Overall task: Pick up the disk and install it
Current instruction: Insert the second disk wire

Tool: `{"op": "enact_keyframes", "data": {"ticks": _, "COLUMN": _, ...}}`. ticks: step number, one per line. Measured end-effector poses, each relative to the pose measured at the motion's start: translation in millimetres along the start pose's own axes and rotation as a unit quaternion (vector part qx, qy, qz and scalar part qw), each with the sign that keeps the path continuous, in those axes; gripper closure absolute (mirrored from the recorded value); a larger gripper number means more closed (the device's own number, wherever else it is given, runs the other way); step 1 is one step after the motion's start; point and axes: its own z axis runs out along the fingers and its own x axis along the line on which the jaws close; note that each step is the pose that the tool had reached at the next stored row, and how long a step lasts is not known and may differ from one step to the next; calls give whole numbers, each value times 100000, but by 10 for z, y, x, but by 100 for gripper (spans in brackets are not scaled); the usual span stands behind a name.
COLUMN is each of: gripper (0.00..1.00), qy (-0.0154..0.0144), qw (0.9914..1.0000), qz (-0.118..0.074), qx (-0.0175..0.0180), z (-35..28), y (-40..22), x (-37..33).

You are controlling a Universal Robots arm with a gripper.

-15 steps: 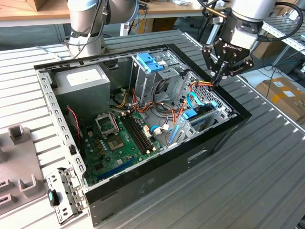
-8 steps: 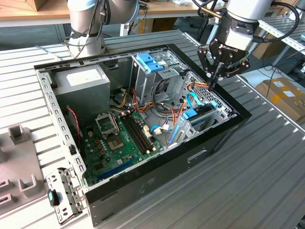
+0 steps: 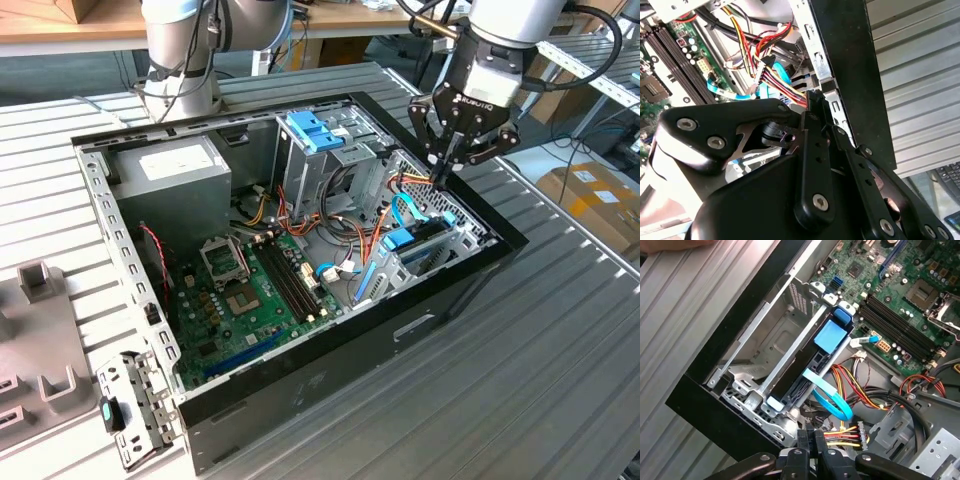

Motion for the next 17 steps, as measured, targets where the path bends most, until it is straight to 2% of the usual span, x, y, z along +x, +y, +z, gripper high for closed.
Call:
{"op": "enact_keyframes", "data": {"ticks": 3, "gripper": 84, "qy": 0, "qw": 99968, "qz": 2506, "qx": -189, "z": 3, "y": 0, "x": 0}}
{"op": "enact_keyframes", "data": {"ticks": 6, "gripper": 84, "qy": -11, "qw": 99857, "qz": 5329, "qx": -392, "z": 7, "y": 0, "x": 0}}
{"op": "enact_keyframes", "data": {"ticks": 10, "gripper": 84, "qy": -28, "qw": 99587, "qz": 9053, "qx": -655, "z": 11, "y": 2, "x": -2}}
{"op": "enact_keyframes", "data": {"ticks": 17, "gripper": 84, "qy": -36, "qw": 99587, "qz": 9059, "qx": -656, "z": 10, "y": 10, "x": -8}}
